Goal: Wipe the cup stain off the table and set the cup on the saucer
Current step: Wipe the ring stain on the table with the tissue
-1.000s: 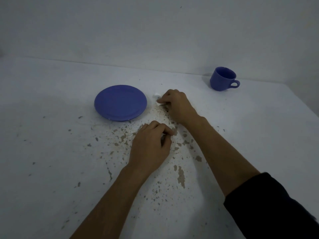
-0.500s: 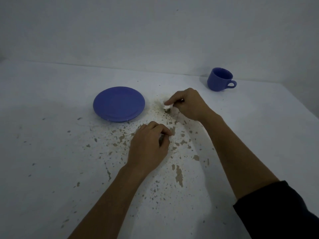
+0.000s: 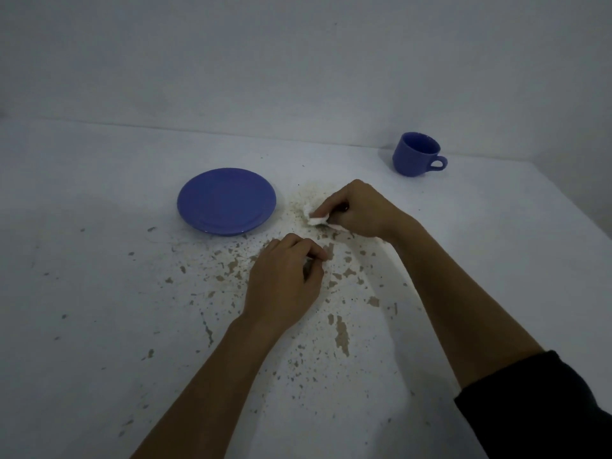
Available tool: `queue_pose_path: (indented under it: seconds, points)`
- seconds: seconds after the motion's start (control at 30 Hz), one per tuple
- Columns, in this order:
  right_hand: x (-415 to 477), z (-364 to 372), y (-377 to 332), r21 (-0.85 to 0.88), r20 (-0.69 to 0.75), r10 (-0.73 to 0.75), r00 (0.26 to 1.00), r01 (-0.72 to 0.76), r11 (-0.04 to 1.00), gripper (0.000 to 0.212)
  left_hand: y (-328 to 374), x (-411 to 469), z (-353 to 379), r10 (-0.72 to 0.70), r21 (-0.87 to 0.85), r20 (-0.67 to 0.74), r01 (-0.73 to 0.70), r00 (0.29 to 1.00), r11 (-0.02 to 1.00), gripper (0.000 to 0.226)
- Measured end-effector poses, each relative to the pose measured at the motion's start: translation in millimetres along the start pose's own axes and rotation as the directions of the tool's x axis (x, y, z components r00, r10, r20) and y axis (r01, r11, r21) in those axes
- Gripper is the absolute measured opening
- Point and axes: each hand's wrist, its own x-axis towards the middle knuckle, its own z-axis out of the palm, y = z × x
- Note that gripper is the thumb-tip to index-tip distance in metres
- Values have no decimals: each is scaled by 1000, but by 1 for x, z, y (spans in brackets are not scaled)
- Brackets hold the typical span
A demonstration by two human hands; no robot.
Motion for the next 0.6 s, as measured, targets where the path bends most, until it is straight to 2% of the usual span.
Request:
queue_pose_path:
  seconds: [0.03,0.07,0.1,0.13,0.17,0.23,0.3,0.37,0.43,0.5,0.6]
  points:
    - [-2,-1,1,237,-28,79,996,-70,969,29,0,0,0,5,-1,-2,-5,1000,1000,11]
    - [-3,1,1,483,-47,181,982,-136,865,30,0,0,-1,9,-2,-2,-9,1000,1000,11]
    - [-4,3,3,637,-56,277,959,-179,750,30,1,0,-1,11,-4,-2,-11,1000,1000,11]
    - [-3,6,4,696,-72,351,934,-205,688,29,1,0,-1,12,-4,-2,-12,1000,1000,10]
    - [-1,10,5,656,-113,395,912,-230,719,27,1,0,-1,14,-3,-1,-14,1000,1000,10]
    - [3,17,10,458,-242,404,882,-263,849,22,1,1,-1,17,0,0,-17,1000,1000,11]
    - [6,20,14,218,-370,322,871,-256,942,21,1,0,-1,15,-2,1,-15,1000,1000,12]
    - [7,23,19,38,-421,243,874,-251,967,22,1,0,-1,17,-1,2,-17,1000,1000,12]
    - [6,24,24,-39,-439,186,879,-226,973,30,1,0,-2,13,2,4,-13,1000,1000,11]
    - [5,23,28,-121,-430,70,900,-135,983,45,2,0,-2,13,2,3,-13,1000,1000,11]
    - [5,17,28,-314,-265,-149,953,60,948,53,1,0,-2,14,2,2,-14,1000,1000,10]
